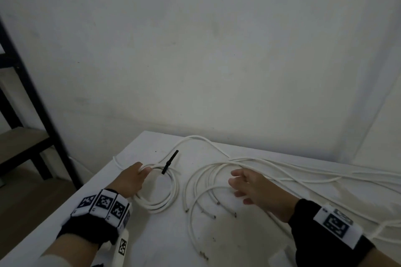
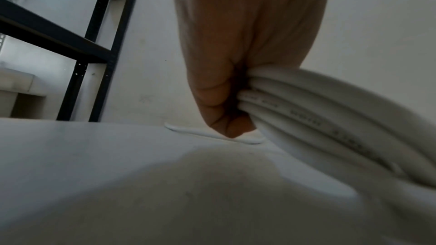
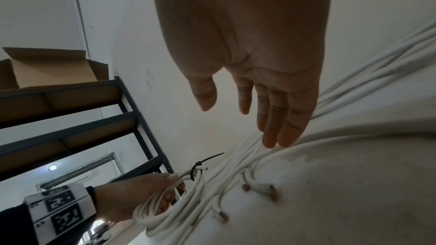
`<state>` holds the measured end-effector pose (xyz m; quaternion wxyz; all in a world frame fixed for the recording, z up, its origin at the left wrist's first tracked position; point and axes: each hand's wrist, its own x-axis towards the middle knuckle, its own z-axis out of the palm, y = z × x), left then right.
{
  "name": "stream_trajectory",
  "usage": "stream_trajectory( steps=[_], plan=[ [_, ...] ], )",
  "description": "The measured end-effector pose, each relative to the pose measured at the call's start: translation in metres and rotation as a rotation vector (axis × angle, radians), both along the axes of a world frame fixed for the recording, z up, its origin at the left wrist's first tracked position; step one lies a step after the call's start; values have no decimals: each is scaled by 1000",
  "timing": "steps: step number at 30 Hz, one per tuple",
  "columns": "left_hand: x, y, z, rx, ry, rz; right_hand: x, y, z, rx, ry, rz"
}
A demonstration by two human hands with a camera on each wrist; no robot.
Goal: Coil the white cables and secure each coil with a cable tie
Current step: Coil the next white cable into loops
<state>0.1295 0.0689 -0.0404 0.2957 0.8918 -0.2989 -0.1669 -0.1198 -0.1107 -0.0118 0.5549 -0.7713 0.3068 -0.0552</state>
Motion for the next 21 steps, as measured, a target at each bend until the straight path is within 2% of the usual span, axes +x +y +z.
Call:
stream_trajectory(
  steps=[5, 7, 10, 13, 18, 21],
  plan=[
    [4, -7, -4, 391, -137, -39, -7, -15, -1, -65, 24, -31],
    [4, -9, -5, 470, -162, -33, -14, -22, 0, -80, 32, -42],
    [4, -12, -5, 509, -206, -58, -26, -32, 0, -96, 41, -71],
    [2, -11, -6, 505, -220, 28, -41, -43, 3, -109, 42, -114],
    [-17, -10, 8, 522, -248, 65, -71, -68, 1, -264, 86, -196],
    [-39, -13, 22, 508, -370, 69, -88, -78, -3, -325, 135, -219]
  ],
)
